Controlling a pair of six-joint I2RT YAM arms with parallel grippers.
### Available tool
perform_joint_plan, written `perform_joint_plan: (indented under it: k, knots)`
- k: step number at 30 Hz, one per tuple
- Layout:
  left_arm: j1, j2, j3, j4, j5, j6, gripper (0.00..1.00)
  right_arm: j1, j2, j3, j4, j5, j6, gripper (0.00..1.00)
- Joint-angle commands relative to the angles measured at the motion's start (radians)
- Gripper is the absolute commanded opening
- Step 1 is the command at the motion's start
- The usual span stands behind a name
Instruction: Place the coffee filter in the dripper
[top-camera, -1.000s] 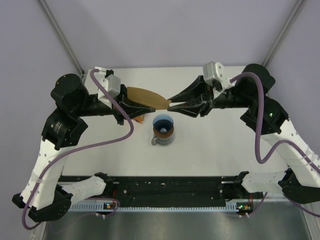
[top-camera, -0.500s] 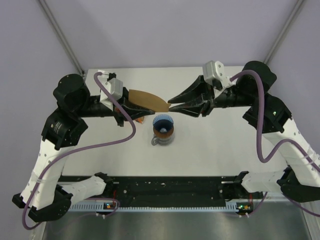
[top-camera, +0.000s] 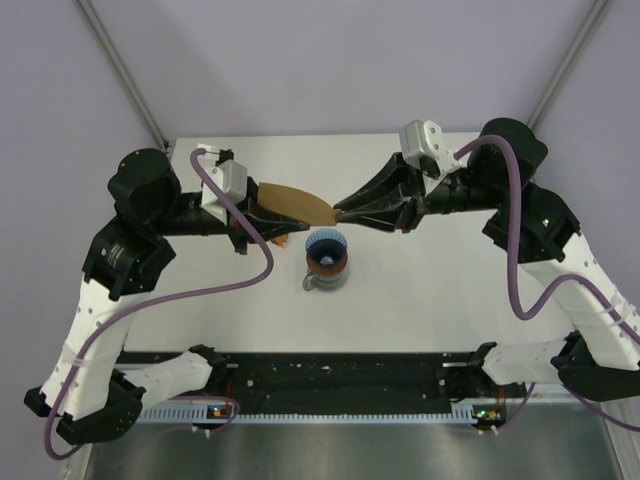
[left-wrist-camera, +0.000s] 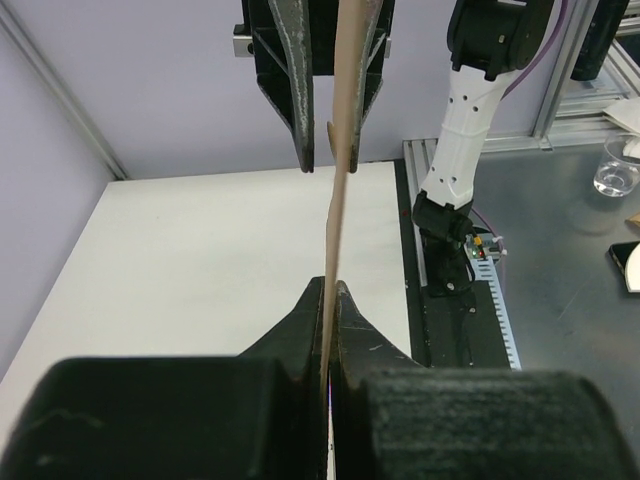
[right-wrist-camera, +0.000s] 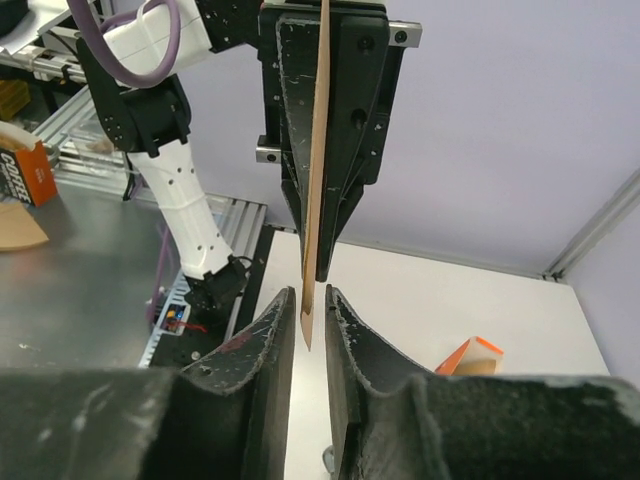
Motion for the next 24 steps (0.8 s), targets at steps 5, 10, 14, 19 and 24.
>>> perform_joint_plan:
  k: [5, 10, 14, 19, 24]
  knots:
    - [-0.002, -0.018, 0.030, -0.011, 0.022, 0.033, 0.00, -0.006, -0.011, 0.066, -0.015, 0.012, -0.010, 0.14]
    - [-0.002, -0.018, 0.033, -0.011, 0.023, 0.033, 0.00, -0.004, -0.002, 0.069, -0.013, 0.000, -0.002, 0.00]
    - [-0.003, -0.019, 0.032, -0.013, 0.025, 0.035, 0.00, -0.004, 0.001, 0.066, -0.016, -0.003, -0.002, 0.00]
    - [-0.005, -0.018, 0.036, -0.025, 0.000, 0.061, 0.00, -0.006, 0.018, 0.064, -0.005, 0.017, 0.009, 0.00]
    - [-0.009, -0.010, 0.045, -0.025, -0.072, 0.072, 0.00, 0.026, 0.042, 0.052, 0.042, -0.008, 0.036, 0.00]
